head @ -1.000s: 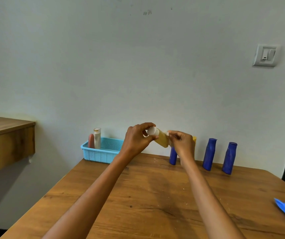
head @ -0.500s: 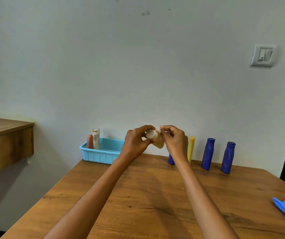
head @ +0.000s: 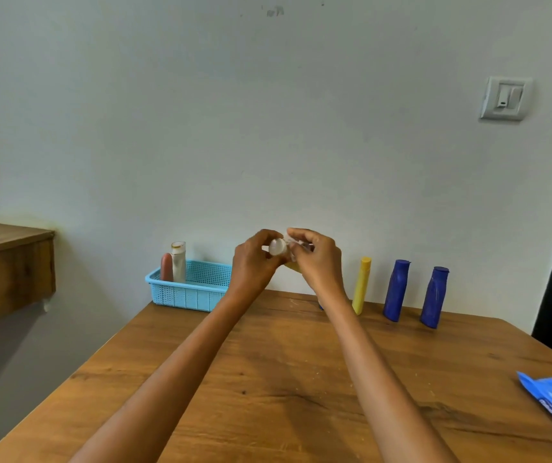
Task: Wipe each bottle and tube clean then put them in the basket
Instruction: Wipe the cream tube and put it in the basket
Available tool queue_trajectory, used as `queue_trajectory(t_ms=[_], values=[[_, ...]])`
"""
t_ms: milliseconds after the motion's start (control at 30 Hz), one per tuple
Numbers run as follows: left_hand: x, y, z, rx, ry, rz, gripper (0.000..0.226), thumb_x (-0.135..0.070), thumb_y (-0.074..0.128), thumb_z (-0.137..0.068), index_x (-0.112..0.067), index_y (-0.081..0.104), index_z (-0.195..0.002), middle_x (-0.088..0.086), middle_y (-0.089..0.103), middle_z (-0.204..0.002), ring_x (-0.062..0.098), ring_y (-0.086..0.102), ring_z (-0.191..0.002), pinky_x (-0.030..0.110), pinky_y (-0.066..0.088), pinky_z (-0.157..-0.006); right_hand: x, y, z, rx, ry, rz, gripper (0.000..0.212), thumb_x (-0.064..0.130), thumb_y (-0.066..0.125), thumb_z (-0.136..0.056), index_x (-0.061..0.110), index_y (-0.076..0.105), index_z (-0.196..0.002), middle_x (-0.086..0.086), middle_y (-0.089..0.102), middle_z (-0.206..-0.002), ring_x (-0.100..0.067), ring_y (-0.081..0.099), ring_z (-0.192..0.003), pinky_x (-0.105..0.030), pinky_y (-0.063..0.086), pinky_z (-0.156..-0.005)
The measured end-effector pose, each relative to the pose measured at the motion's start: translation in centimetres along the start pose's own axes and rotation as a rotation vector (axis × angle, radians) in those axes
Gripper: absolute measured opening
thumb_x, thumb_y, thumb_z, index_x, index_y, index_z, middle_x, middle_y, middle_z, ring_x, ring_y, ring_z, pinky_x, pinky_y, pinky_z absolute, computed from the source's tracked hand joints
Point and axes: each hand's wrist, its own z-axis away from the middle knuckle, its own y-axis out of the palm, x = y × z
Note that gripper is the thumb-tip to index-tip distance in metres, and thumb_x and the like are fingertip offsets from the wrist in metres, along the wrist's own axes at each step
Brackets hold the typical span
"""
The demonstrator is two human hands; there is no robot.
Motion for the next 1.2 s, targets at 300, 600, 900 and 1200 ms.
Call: queue_trajectory(t_ms=[300,600,900,1200], values=[[0.3,0.1,0.0,0.076,-0.328,0.214,0.030,-0.021,0.073,-0.080,-0.015,0.059,-0.106,0.006,0.065,-0.085,0.023,0.070,-0.080,0.041,0.057,-0.081,-3.2,-1.0,0.3,0.024,0.137,0.189,0.039,0.003,0.058,-0.088,0.011,0.058,-0.126,-0.009,0.062,-0.122,-0.024,0.060,-0.108,-0.029,0.050,-0.084],[0.4,-0.5,-0.2,0.209,-0.558,0.442,0.036,0.000,0.068,-0.081,0.001,0.057,-0.116,0.018,0.066,-0.094,0.024,0.068,-0.077,0.030,0.058,-0.072,-1.8,0.5,0.7,0.012,0.007,0.243,0.032,0.004,0.053,-0.092,0.012,0.061,-0.122,-0.005,0.057,-0.123,-0.019,0.057,-0.110,-0.014,0.042,-0.080],[1.6,-1.4,-0.5,0.117,-0.523,0.214,0.029,-0.032,0.074,-0.078,-0.014,0.064,-0.098,0.003,0.067,-0.089,0.017,0.068,-0.076,0.038,0.054,-0.080,-2.5,0.0,0.7,0.010,0.006,0.175,0.021,0.026,0.060,-0.090,0.015,0.068,-0.106,0.004,0.063,-0.091,-0.005,0.056,-0.076,-0.012,0.041,-0.059],[1.0,0.9,-0.1,0.010,-0.407,0.140,0.039,-0.041,0.081,-0.066,-0.017,0.071,-0.096,0.002,0.072,-0.086,0.020,0.068,-0.082,0.041,0.055,-0.082,-2.3,0.0,0.2,-0.116,0.006,0.163,0.020,0.015,0.059,-0.090,0.009,0.069,-0.107,-0.005,0.067,-0.107,-0.010,0.062,-0.088,0.000,0.037,-0.058]])
